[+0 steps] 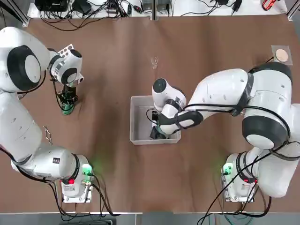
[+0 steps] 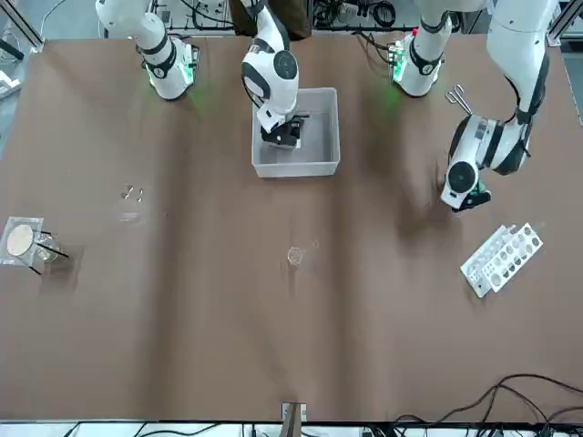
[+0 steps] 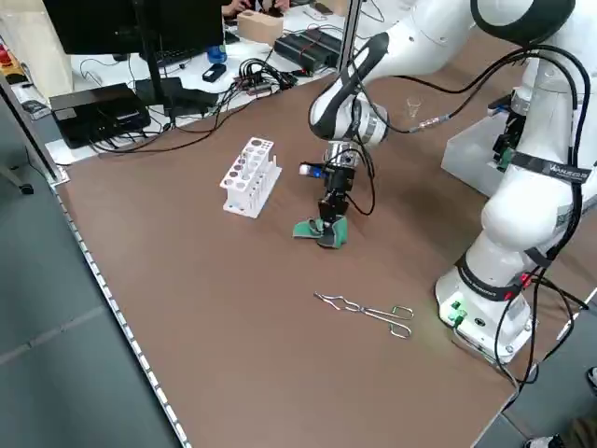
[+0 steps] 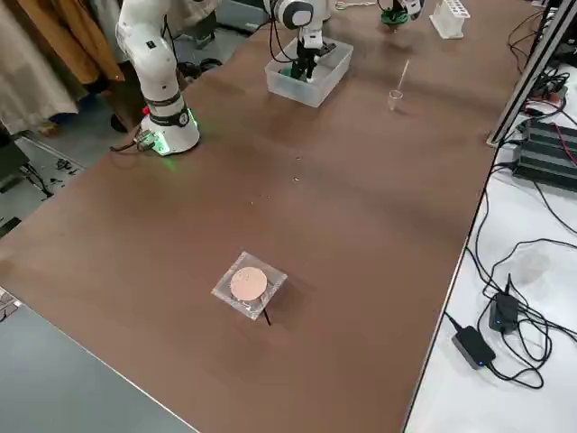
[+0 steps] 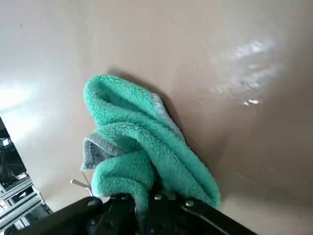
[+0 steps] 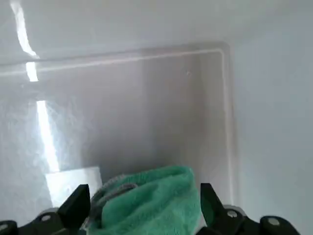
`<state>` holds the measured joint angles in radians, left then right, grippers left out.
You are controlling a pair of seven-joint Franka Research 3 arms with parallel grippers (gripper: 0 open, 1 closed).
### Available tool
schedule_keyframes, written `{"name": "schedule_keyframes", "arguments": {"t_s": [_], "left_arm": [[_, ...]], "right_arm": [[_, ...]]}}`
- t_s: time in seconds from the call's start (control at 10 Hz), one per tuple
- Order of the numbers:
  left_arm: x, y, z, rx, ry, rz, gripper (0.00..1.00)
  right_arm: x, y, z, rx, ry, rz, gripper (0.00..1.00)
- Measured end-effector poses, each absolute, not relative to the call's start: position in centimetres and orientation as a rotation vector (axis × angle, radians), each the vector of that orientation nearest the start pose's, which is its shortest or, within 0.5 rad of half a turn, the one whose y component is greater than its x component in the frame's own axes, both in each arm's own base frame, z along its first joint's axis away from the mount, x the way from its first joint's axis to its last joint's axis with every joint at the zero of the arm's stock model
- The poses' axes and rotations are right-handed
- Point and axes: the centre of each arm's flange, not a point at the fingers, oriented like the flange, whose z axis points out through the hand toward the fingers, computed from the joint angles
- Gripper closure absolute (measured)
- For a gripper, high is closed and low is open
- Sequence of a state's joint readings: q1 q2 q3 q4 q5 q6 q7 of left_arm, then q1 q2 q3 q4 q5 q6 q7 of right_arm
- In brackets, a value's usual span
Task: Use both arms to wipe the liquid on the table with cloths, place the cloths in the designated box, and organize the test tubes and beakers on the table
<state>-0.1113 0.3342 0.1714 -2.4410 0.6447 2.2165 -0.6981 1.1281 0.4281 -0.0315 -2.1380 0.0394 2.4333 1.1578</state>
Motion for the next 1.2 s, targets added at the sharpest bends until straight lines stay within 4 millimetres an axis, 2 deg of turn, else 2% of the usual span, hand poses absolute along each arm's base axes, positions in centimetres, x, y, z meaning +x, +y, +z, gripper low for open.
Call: {"name": "schedule_keyframes", "arguments": {"t_s": [0.1,0.2,0.4,0.7,0.9,1.0,1.1,1.2], "left_arm": [[42.4,4.9,14.6,-2.496,-0.273,0.474,0.92],[43.1,3.9,14.8,-2.513,-0.249,0.445,0.92],[45.6,-1.8,15.8,-2.574,-0.170,0.354,0.92],[48.2,-10.7,16.8,-2.690,-0.160,0.277,0.92],[49.7,-17.9,17.7,-2.765,-0.210,0.196,0.92],[50.3,-22.0,18.1,-2.792,-0.244,0.137,0.92],[50.6,-25.3,18.3,-2.815,-0.260,0.101,0.92],[50.7,-26.3,18.1,-2.821,-0.263,0.098,0.92]], "right_arm": [[24.7,50.0,19.1,-3.253,0.135,0.106,0.00],[24.0,50.3,19.1,-3.255,0.115,0.105,0.02],[23.1,50.8,19.2,-3.256,0.088,0.102,0.12],[23.3,50.9,19.4,-3.250,0.089,0.096,0.63],[23.5,51.3,19.7,-3.241,0.079,0.088,0.88],[24.1,51.6,20.3,-3.230,0.051,0.078,0.89],[25.1,51.9,21.1,-3.229,0.021,0.077,0.89],[26.8,52.0,22.5,-3.258,0.005,0.107,0.89]]}}
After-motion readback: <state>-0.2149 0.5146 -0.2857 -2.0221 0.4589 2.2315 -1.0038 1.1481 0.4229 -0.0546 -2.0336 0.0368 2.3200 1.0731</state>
